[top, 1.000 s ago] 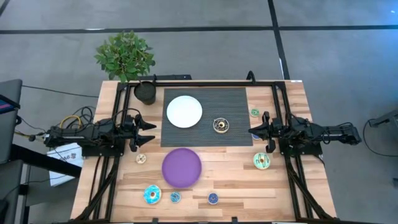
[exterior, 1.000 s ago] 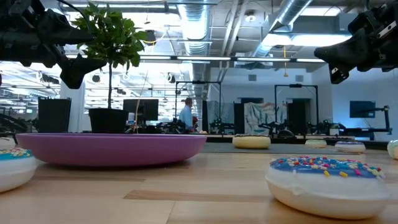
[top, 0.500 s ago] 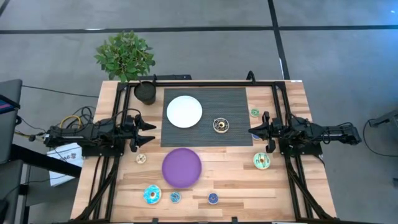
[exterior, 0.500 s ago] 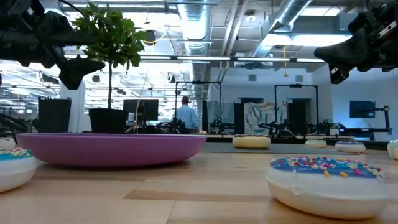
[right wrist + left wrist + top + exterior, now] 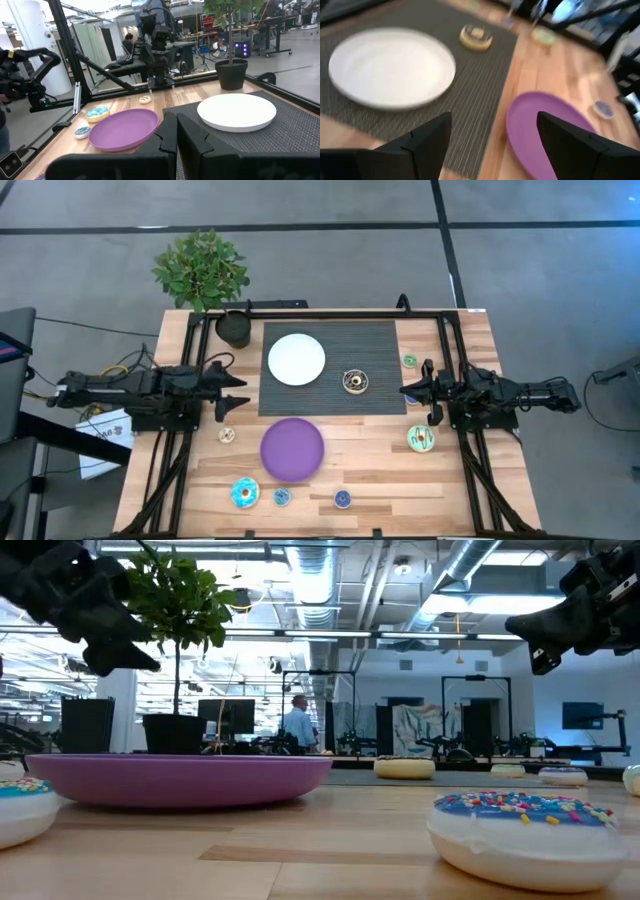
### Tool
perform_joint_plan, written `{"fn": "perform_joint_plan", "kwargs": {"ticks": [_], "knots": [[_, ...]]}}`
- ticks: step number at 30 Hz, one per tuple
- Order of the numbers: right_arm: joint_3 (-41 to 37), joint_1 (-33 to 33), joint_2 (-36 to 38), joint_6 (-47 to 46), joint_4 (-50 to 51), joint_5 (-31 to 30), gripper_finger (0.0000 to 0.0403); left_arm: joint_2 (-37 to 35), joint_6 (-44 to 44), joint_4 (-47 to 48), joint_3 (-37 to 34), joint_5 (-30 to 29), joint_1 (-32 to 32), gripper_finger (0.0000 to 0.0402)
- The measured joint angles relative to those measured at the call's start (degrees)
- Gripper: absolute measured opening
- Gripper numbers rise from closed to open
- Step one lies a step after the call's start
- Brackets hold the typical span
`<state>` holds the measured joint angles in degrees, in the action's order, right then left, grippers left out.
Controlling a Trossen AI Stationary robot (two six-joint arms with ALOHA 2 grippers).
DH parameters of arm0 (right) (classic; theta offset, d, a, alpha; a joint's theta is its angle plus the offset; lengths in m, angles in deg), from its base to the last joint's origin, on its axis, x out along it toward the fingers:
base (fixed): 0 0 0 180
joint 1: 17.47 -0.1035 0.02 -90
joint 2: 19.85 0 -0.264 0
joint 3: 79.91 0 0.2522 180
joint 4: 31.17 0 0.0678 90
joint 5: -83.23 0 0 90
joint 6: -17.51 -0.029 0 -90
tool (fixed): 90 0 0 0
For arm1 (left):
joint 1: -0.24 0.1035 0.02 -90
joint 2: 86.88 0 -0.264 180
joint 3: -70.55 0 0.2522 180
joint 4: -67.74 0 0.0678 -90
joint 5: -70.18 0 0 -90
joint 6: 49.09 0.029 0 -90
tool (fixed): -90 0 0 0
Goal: Pick & Place donuts
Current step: Put the small white donut on the white plate
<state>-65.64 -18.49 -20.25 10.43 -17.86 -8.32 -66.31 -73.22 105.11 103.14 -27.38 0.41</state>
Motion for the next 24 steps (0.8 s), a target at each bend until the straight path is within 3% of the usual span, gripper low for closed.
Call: {"fn": "perform_joint_plan", "kwargs": {"ticks": [6,13,24], "knots": [[0.0,0.0,0.0,0.0,0.0,0.0,0.0,14.2,-5.0,9.8,9.9,-0.3,0.0,0.0286],[0.0,0.0,0.0,0.0,0.0,0.0,0.0,28.4,-16.8,22.0,19.6,-0.3,-0.1,0.0286],[0.0,0.0,0.0,0.0,0.0,0.0,0.0,44.8,-35.7,25.6,22.5,2.8,-4.5,0.0286]]}}
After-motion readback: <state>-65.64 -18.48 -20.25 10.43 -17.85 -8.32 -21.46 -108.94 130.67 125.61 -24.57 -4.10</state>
